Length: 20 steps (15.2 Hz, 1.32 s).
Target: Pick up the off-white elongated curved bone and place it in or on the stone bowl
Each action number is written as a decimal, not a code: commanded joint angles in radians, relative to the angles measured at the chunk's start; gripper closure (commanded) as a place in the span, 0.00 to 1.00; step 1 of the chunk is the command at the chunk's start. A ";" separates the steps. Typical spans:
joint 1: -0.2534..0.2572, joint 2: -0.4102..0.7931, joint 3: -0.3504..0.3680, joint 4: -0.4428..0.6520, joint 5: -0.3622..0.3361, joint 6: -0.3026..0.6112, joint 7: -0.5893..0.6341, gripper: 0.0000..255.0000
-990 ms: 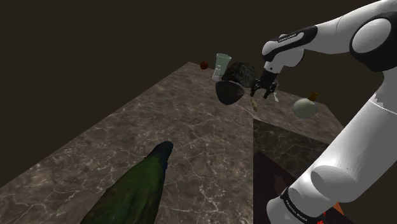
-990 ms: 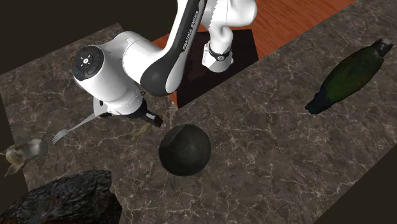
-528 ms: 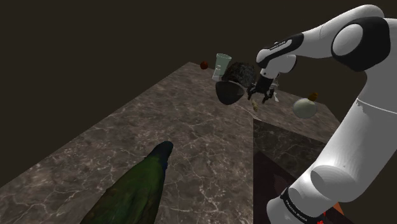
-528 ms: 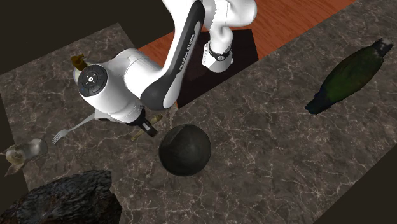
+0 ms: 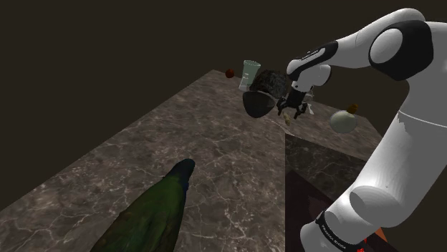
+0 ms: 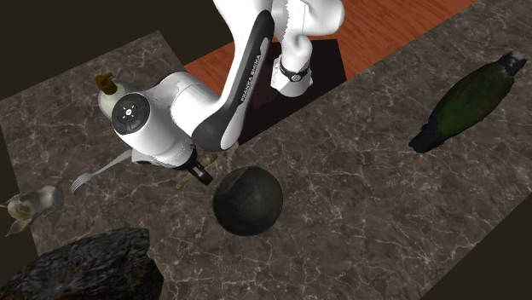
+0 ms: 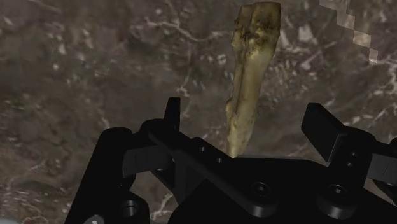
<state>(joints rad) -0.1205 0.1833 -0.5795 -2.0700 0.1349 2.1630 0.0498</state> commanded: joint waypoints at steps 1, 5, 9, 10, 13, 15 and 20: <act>0.000 0.000 0.000 0.000 0.000 0.001 0.000 0.00; 0.000 0.000 0.000 0.000 0.000 0.001 0.000 1.00; 0.000 0.000 0.000 0.000 0.000 0.001 0.000 1.00; 0.000 0.000 0.000 0.000 0.000 0.001 0.000 1.00; 0.002 -0.008 -0.002 0.005 -0.006 -0.011 0.004 1.00; 0.004 -0.023 -0.004 0.016 -0.017 -0.035 0.012 1.00; 0.010 -0.058 -0.009 0.049 -0.043 -0.096 0.030 1.00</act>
<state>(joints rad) -0.1130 0.1360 -0.5872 -2.0251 0.0999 2.0804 0.0747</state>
